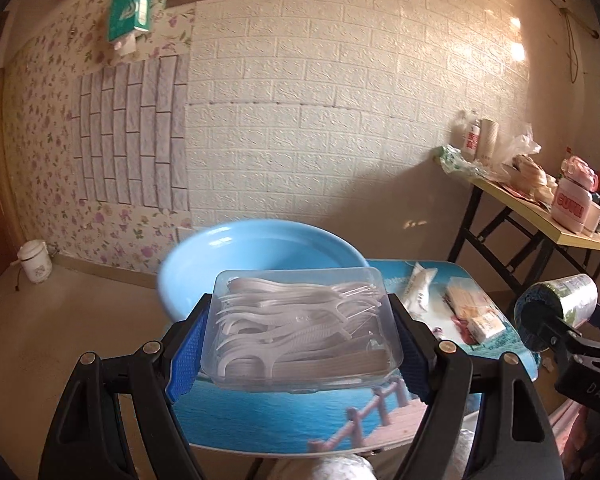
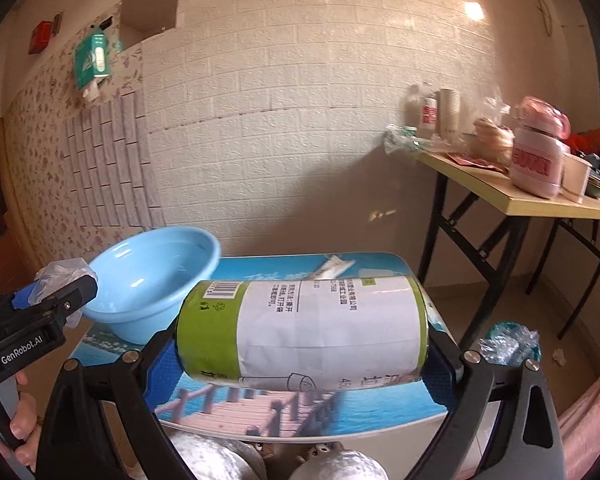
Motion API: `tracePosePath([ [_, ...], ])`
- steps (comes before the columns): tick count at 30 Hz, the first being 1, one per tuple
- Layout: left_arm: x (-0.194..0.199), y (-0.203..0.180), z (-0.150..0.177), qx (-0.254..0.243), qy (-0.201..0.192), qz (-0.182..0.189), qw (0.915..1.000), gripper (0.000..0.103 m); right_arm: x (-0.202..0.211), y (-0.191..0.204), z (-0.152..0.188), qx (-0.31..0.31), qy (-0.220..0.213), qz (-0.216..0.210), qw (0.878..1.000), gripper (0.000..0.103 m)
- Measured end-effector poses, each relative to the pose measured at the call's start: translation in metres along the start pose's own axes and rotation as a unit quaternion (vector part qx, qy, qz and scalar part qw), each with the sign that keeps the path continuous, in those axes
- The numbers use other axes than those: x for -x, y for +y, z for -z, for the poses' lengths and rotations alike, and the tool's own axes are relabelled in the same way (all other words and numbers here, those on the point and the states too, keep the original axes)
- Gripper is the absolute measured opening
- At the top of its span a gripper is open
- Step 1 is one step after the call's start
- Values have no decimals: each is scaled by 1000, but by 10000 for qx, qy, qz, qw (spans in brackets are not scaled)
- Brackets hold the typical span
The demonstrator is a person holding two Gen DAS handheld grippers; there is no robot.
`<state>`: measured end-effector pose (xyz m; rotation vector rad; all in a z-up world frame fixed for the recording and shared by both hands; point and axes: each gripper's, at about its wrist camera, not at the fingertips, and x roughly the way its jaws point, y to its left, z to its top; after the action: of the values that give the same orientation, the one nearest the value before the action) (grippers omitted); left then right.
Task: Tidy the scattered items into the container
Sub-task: 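Lift both held items and carry them over the light blue basin, then open the left tool over the basin while the right tool releases the canister inside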
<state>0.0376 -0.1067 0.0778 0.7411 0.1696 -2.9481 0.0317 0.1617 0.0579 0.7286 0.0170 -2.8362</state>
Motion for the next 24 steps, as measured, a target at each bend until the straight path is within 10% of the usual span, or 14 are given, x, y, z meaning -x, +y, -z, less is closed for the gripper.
tracePosePath([
  [9,-30,50,-33,68,-78,-304,9995,79,-28,55,-19,433,24,-353,9984,97],
  [24,-165,58,-16,-152,967,-237,9949,79,-136,82,-59,736,588,-621,9936,97],
])
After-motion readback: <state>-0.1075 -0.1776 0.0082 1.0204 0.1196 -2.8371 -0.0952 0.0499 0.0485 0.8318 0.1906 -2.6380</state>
